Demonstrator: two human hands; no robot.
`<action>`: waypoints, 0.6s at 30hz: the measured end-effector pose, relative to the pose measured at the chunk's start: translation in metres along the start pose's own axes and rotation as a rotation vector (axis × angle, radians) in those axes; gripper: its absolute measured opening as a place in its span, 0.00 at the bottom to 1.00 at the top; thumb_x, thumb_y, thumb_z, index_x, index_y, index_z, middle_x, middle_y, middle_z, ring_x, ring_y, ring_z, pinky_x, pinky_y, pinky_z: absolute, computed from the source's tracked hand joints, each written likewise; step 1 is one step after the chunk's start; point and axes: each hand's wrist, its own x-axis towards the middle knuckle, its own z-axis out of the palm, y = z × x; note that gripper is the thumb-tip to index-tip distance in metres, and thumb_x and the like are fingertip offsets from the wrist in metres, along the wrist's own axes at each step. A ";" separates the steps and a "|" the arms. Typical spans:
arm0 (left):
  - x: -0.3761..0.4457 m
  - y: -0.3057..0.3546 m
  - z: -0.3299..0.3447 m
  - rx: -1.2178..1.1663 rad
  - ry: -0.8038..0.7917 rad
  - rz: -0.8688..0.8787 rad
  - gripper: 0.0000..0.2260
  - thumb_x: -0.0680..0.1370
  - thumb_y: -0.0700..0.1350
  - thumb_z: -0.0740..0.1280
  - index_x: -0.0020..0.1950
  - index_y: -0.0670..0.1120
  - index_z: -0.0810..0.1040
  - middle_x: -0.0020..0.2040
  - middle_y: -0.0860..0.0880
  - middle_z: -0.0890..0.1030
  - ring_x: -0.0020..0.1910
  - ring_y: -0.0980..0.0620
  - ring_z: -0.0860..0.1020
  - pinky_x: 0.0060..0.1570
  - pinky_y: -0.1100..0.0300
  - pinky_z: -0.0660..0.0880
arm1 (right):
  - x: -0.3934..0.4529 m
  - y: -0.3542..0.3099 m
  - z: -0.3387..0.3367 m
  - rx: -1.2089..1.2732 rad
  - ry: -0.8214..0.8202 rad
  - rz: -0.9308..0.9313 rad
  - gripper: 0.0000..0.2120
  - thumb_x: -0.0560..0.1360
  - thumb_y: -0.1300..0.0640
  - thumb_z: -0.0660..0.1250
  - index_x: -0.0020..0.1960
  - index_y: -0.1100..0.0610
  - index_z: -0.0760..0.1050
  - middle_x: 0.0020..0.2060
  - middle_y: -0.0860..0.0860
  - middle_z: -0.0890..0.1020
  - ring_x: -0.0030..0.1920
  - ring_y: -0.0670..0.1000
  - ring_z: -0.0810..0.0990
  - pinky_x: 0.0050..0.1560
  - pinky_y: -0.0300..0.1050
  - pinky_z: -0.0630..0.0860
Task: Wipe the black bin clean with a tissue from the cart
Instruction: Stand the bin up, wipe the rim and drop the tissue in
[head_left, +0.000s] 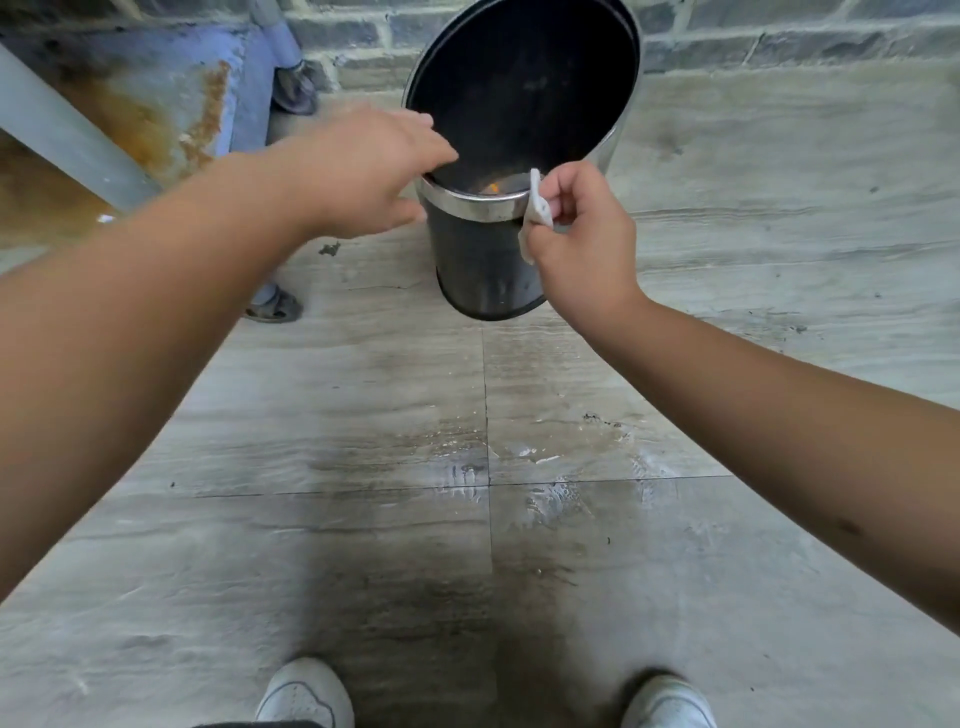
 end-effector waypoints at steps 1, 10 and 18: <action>-0.003 -0.009 0.004 0.018 0.020 0.012 0.21 0.78 0.42 0.67 0.72 0.42 0.71 0.69 0.43 0.74 0.74 0.43 0.65 0.67 0.42 0.64 | -0.001 0.000 0.000 -0.009 0.003 -0.006 0.15 0.69 0.70 0.66 0.44 0.51 0.70 0.38 0.45 0.74 0.37 0.43 0.71 0.39 0.37 0.74; 0.001 0.006 -0.002 0.107 0.131 0.007 0.13 0.81 0.52 0.60 0.55 0.48 0.81 0.46 0.45 0.83 0.46 0.40 0.79 0.40 0.51 0.71 | 0.001 -0.003 0.009 -0.003 0.070 0.041 0.13 0.69 0.69 0.66 0.44 0.52 0.71 0.34 0.43 0.74 0.33 0.39 0.71 0.36 0.32 0.75; 0.020 0.046 -0.012 -0.125 0.157 -0.079 0.09 0.79 0.45 0.60 0.44 0.47 0.79 0.33 0.50 0.74 0.39 0.44 0.74 0.35 0.52 0.65 | 0.005 -0.015 0.016 0.007 -0.040 0.046 0.11 0.70 0.70 0.67 0.45 0.55 0.75 0.35 0.44 0.77 0.36 0.43 0.76 0.41 0.45 0.81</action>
